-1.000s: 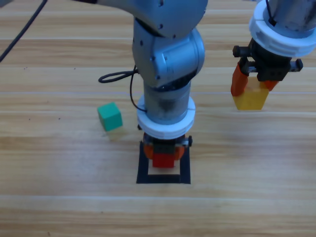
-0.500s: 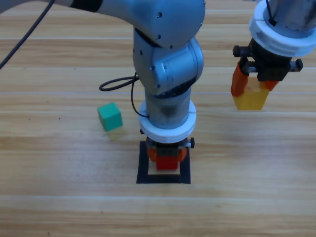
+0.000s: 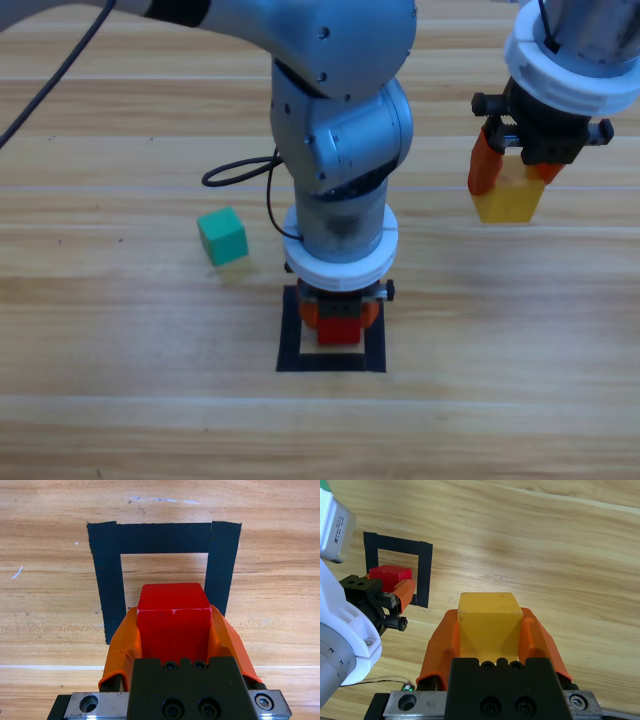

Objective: Stack the blocks in the rectangular block: red at the bottom, yellow in the middle, green on top

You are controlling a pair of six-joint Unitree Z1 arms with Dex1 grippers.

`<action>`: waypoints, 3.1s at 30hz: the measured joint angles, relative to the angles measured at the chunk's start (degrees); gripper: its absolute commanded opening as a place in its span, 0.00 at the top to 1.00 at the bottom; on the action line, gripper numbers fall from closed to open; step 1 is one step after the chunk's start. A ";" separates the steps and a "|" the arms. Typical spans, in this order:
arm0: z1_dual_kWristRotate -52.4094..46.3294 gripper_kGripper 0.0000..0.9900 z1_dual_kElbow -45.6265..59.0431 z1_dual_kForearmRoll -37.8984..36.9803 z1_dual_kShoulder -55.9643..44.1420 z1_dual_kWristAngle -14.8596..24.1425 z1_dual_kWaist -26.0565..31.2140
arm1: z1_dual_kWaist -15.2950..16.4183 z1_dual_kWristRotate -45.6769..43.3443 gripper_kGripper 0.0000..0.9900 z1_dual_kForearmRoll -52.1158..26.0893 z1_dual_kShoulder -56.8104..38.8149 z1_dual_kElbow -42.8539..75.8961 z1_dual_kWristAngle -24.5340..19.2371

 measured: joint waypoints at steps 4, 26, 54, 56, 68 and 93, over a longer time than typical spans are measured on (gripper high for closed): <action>0.00 0.97 0.19 -0.01 0.06 0.01 0.00 | 0.00 -0.15 0.97 0.00 0.00 0.00 0.00; 0.00 0.97 0.45 -0.32 0.36 0.55 0.00 | 0.00 -0.15 0.97 0.00 0.06 0.00 -0.02; 0.01 0.73 1.86 -1.98 0.41 0.67 0.00 | 0.00 -0.15 0.97 0.00 0.07 0.00 -0.05; 0.01 0.71 2.01 -2.12 0.41 0.69 0.00 | 0.00 -0.15 0.97 0.00 0.07 0.00 -0.06; -0.02 0.54 2.12 -2.19 0.40 1.10 -0.11 | 0.00 -0.15 0.97 0.00 0.08 0.00 -0.06; -1.58 0.02 3.06 -2.20 -0.27 1.89 -0.11 | -0.01 0.52 0.97 0.01 0.12 0.00 -2.45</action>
